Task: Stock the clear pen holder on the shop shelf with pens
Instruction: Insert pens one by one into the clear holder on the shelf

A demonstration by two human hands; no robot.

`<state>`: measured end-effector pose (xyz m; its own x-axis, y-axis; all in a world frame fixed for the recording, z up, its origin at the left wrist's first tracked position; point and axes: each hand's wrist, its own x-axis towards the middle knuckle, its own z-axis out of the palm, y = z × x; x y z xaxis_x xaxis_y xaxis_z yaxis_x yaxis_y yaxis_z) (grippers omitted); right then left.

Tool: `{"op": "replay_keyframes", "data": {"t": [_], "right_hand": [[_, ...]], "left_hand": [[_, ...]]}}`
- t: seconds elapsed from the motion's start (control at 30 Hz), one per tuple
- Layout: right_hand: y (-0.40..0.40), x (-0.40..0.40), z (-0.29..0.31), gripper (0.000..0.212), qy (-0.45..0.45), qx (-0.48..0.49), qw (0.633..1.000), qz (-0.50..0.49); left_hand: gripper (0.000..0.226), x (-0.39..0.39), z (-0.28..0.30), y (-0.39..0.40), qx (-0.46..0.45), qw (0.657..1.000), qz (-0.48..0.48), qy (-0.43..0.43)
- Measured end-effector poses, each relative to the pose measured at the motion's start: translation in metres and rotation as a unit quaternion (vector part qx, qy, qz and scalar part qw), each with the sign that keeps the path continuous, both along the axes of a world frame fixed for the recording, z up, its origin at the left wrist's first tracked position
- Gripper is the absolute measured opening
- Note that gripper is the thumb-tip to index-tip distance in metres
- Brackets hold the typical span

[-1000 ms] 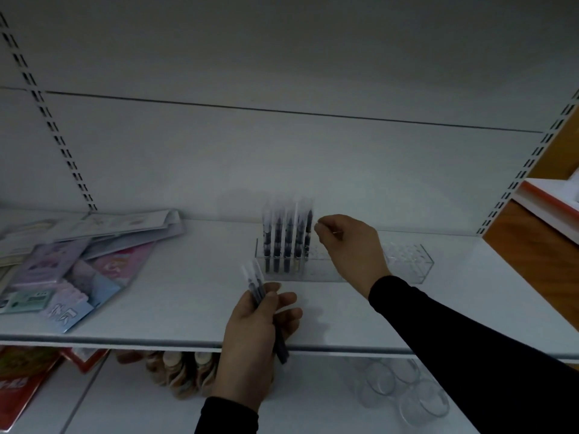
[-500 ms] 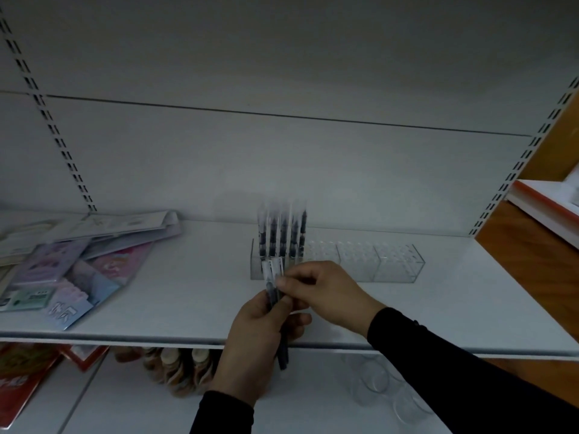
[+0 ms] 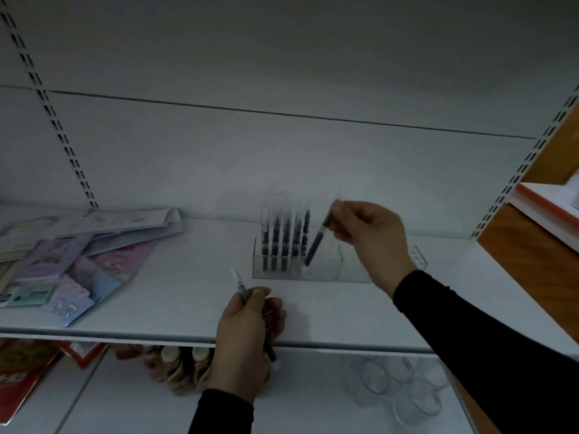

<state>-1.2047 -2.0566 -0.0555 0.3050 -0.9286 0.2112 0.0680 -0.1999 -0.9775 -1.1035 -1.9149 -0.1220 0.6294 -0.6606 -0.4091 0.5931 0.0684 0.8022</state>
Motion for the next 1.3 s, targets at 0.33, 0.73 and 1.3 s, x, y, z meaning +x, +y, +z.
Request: {"op": "replay_keyframes", "data": {"t": [0.33,0.73,1.3], "right_hand": [[-0.015,0.015,0.001,0.005,0.057,-0.100,0.993,-0.036],[-0.011,0.023,-0.021,0.011,0.156,-0.130,0.978,-0.037],[0.002,0.018,-0.033,0.021,0.252,-0.168,0.951,-0.071]], "left_hand": [[0.015,-0.001,0.000,0.000,-0.018,1.000,0.005,-0.007],[0.015,0.000,0.001,0.002,-0.024,0.999,0.006,-0.022],[0.014,0.000,0.001,0.002,-0.043,0.999,-0.002,-0.027]]}}
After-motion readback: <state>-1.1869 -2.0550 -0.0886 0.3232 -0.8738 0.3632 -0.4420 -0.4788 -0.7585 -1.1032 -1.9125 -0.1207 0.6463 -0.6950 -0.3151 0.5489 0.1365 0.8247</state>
